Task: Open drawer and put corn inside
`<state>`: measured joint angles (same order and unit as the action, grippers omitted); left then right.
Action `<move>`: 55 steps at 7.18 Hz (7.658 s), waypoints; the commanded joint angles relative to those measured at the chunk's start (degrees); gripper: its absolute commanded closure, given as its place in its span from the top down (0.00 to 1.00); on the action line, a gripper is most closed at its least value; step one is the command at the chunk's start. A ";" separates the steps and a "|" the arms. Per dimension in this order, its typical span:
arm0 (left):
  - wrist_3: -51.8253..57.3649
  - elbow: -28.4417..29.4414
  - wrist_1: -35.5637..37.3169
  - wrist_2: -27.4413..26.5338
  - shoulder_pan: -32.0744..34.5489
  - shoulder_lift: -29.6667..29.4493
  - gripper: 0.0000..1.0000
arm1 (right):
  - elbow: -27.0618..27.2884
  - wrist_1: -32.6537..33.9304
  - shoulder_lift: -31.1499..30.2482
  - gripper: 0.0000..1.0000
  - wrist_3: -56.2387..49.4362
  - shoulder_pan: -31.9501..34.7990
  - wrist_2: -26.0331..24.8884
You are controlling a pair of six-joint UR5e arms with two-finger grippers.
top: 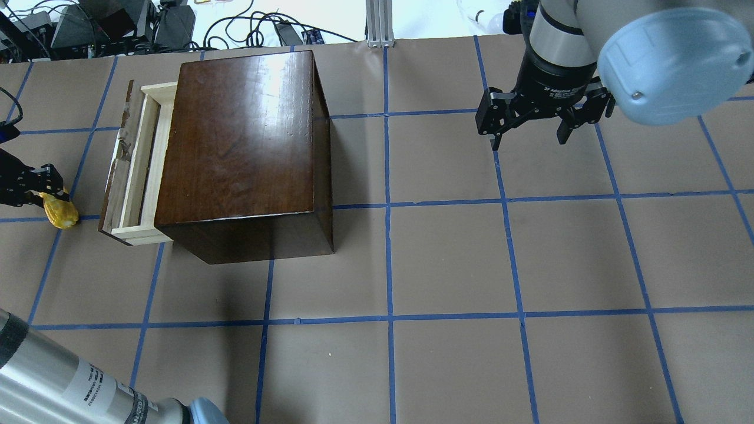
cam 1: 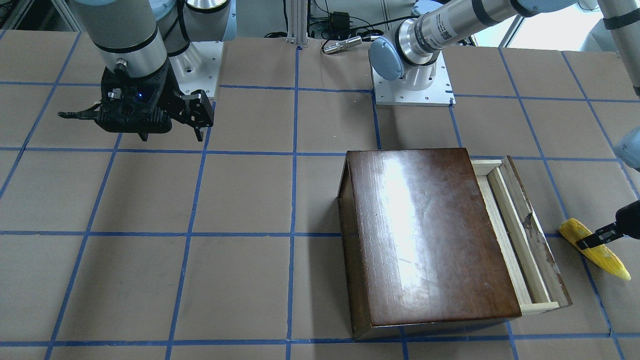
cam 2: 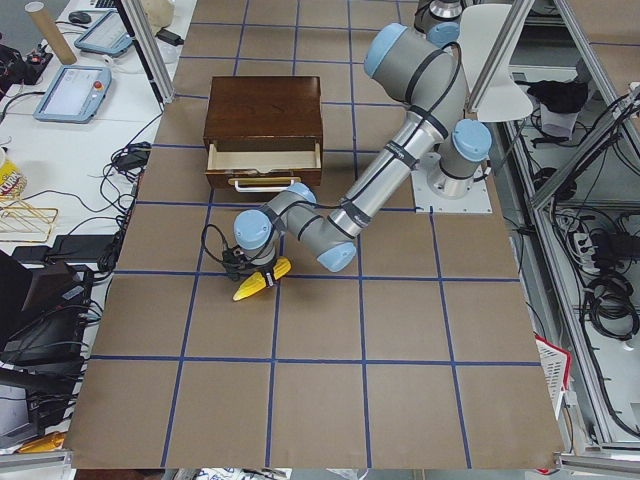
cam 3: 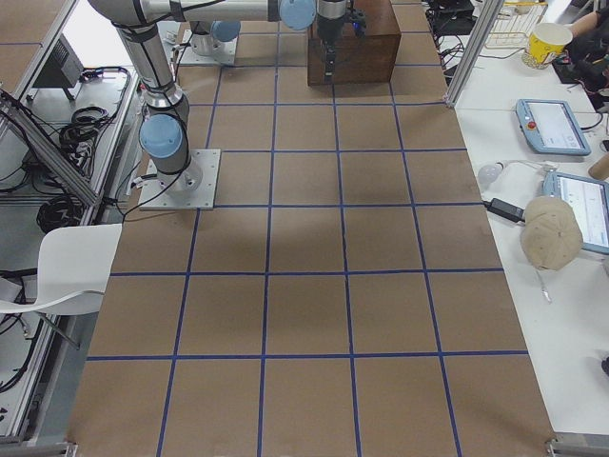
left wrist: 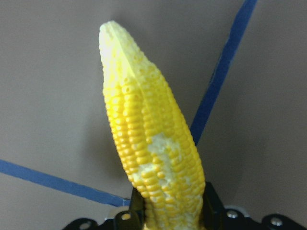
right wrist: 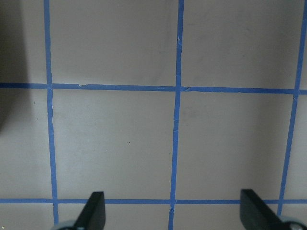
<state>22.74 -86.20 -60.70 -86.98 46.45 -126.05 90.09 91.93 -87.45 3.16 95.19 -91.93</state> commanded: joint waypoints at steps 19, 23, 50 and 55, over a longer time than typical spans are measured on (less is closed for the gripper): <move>17.61 5.08 -27.81 -2.14 23.77 19.88 0.00 | 0.00 0.00 0.00 1.00 0.00 0.00 0.00; 16.47 2.09 -25.69 -1.88 23.77 19.27 0.00 | 0.00 0.00 0.00 1.00 0.00 0.00 0.00; -22.47 5.43 -36.42 -2.58 46.10 33.66 1.00 | 0.00 0.00 0.00 1.00 0.00 0.00 0.00; -22.82 4.81 -35.10 -2.32 44.87 34.03 1.00 | 0.00 0.00 0.00 1.00 0.00 0.00 0.00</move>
<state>0.06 -81.16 -96.11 -89.03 91.34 -92.18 90.09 91.94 -87.45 3.16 95.18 -91.93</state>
